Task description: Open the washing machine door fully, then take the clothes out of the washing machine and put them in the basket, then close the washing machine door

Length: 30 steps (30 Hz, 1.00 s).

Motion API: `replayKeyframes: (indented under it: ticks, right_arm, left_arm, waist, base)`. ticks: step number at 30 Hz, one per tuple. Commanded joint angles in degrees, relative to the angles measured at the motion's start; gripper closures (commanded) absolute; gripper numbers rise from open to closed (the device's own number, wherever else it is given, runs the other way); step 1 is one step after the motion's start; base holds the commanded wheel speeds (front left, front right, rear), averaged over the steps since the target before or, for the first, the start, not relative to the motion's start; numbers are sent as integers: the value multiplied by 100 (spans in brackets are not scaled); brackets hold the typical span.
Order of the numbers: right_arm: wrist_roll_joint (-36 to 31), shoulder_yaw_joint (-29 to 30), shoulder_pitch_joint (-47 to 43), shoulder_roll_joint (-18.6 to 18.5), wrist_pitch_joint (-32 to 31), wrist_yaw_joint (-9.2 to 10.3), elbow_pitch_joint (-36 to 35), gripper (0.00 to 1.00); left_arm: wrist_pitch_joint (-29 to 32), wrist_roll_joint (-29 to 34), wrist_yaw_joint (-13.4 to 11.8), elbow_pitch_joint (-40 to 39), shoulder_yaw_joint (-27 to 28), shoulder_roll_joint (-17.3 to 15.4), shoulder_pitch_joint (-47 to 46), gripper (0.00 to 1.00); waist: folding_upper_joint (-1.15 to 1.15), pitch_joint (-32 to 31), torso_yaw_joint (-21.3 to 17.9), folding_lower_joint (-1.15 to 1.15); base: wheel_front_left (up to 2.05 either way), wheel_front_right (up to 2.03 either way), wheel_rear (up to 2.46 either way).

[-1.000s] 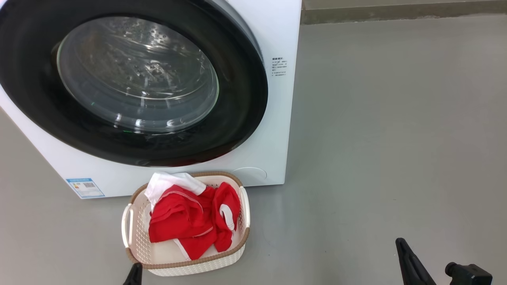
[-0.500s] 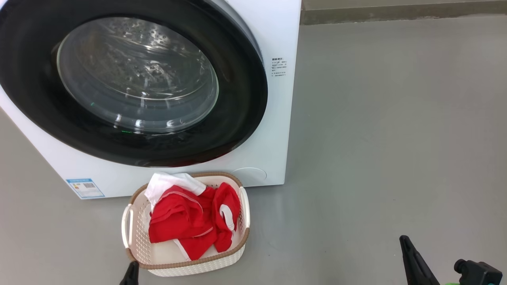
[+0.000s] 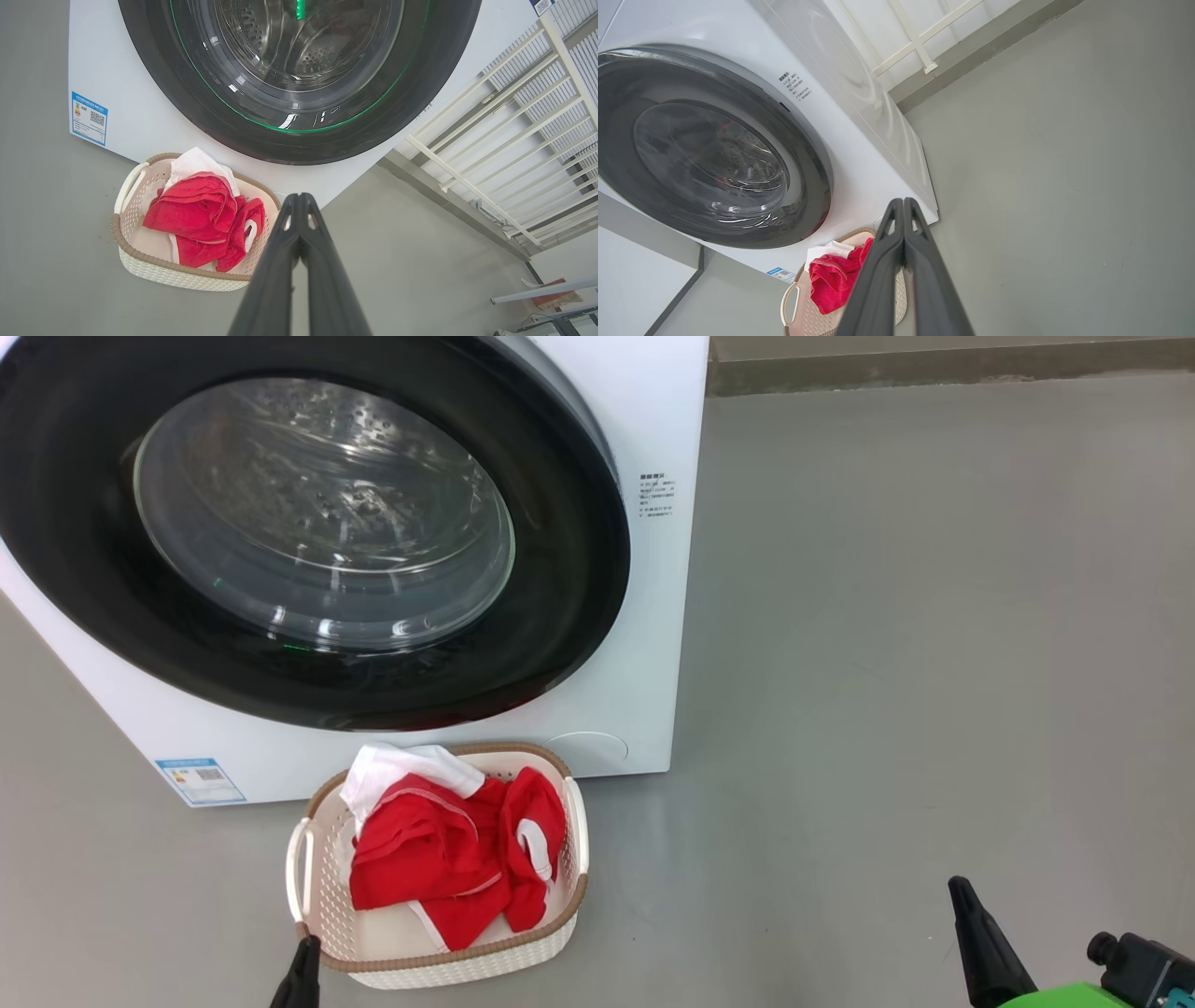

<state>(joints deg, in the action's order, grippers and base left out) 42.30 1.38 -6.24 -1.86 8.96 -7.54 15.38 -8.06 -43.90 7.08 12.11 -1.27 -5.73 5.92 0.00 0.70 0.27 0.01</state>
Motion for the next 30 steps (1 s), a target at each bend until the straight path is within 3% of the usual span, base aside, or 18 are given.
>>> replayKeyframes:
  ticks: [1, 30]
  right_arm:
    - [184, 19, 271, -99, -43, 2, -134, 100]
    - [1933, 123, 606, -151, -515, 3, -138, 100]
  left_arm:
    - [35, -167, 14, -107, 129, -28, -246, 100]
    - [500, -1843, 23, -4, 315, 51, -581, 100]
  waist:
    - [0, -1, 0, -1]
    - [0, -19, -10, -1]
  base:
    - [0, 0, 0]
    - [0, 0, 0]
